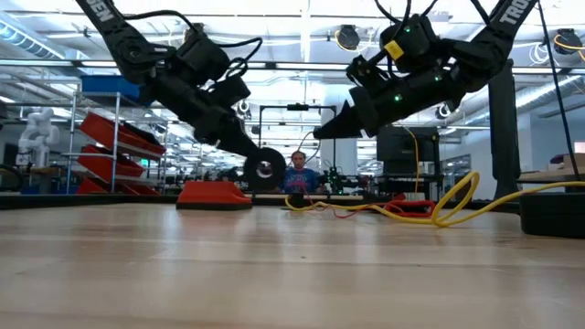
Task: Coil cords
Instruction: Coil the red wire onto spool
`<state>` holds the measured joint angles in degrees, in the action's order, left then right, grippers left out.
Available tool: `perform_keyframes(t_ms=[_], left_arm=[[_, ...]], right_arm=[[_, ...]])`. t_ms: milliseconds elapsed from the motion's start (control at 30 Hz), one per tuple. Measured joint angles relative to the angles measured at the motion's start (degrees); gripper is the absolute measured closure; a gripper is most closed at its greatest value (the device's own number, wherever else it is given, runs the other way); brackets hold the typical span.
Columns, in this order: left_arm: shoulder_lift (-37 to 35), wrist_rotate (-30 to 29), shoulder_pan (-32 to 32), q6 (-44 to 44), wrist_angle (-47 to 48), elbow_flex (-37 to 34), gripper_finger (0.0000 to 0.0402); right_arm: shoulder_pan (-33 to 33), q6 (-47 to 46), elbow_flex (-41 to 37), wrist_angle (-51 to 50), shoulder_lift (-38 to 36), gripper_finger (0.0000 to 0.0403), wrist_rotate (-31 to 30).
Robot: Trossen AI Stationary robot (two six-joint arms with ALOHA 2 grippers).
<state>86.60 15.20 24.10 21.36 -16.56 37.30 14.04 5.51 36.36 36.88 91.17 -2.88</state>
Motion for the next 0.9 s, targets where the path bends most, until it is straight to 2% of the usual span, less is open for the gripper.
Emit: perform_keyframes(t_ms=[500,700,900], left_arm=[[8.3,-26.3,-6.0,1.8,-16.1,2.6,0.0395],[8.6,-31.3,-6.9,2.0,-18.8,2.6,0.0395],[8.6,-32.0,-7.1,2.0,-19.1,3.3,0.0395]], right_arm=[[-0.2,-0.4,3.6,-0.6,-0.1,0.0403,-0.1],[-0.5,-0.4,4.5,-2.0,-0.1,0.0403,-0.1],[-0.6,-0.3,5.6,-1.9,-0.1,0.0403,-0.5]])
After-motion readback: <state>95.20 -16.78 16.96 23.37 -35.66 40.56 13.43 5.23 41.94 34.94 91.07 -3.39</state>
